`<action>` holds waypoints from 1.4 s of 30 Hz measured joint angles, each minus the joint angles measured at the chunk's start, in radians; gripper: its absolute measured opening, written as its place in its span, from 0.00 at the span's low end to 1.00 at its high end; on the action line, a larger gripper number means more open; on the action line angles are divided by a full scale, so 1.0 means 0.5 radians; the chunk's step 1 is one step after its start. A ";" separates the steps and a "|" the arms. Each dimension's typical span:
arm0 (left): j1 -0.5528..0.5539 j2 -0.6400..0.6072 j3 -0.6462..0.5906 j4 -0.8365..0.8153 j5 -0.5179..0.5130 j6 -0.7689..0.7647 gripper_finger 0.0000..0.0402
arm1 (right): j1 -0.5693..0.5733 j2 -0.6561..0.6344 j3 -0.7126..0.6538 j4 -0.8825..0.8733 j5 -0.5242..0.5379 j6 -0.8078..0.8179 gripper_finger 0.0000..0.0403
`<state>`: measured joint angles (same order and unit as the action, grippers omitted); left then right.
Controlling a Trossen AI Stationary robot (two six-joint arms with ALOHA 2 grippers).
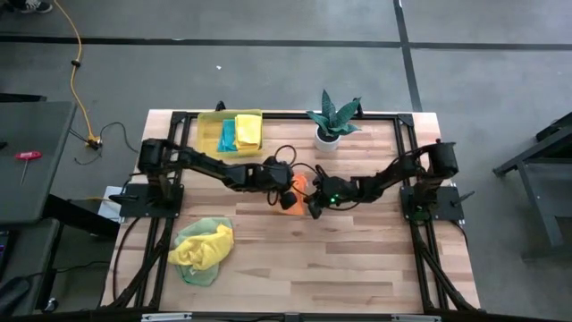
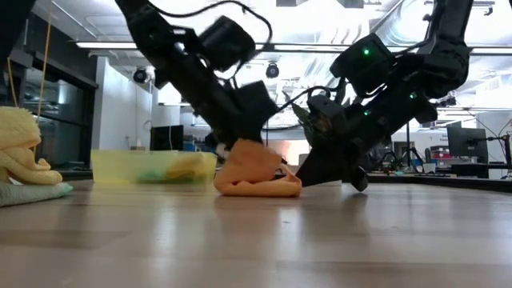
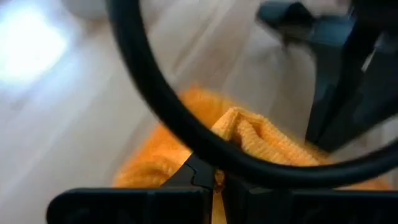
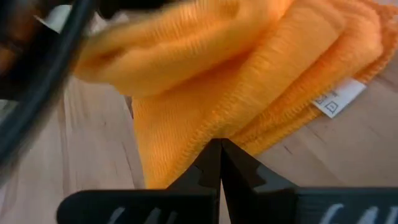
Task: Fold microfiber towels
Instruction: Fold the orange microfiber cloth
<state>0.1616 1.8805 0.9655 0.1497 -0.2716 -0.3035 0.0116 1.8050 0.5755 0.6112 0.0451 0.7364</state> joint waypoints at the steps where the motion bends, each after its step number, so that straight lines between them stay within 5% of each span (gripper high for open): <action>1: 0.000 0.027 0.003 -0.025 0.002 0.000 0.00 | 0.000 0.000 -0.001 0.000 0.000 -0.001 0.00; 12: -0.026 0.104 0.055 0.059 0.021 0.132 0.10 | -0.002 -0.034 -0.003 -0.051 0.000 -0.059 0.00; 29: -0.021 -0.047 0.055 0.138 0.066 0.500 0.63 | -0.010 -0.037 -0.003 -0.053 -0.001 -0.078 0.00; 42: 0.043 -0.483 0.016 -0.561 0.046 0.715 0.67 | -0.011 -0.206 -0.002 -0.263 0.000 -0.232 0.00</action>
<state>0.1833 1.6391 0.9734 -0.1309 -0.2484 0.0538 0.0063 1.7020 0.5743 0.4797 0.0451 0.6204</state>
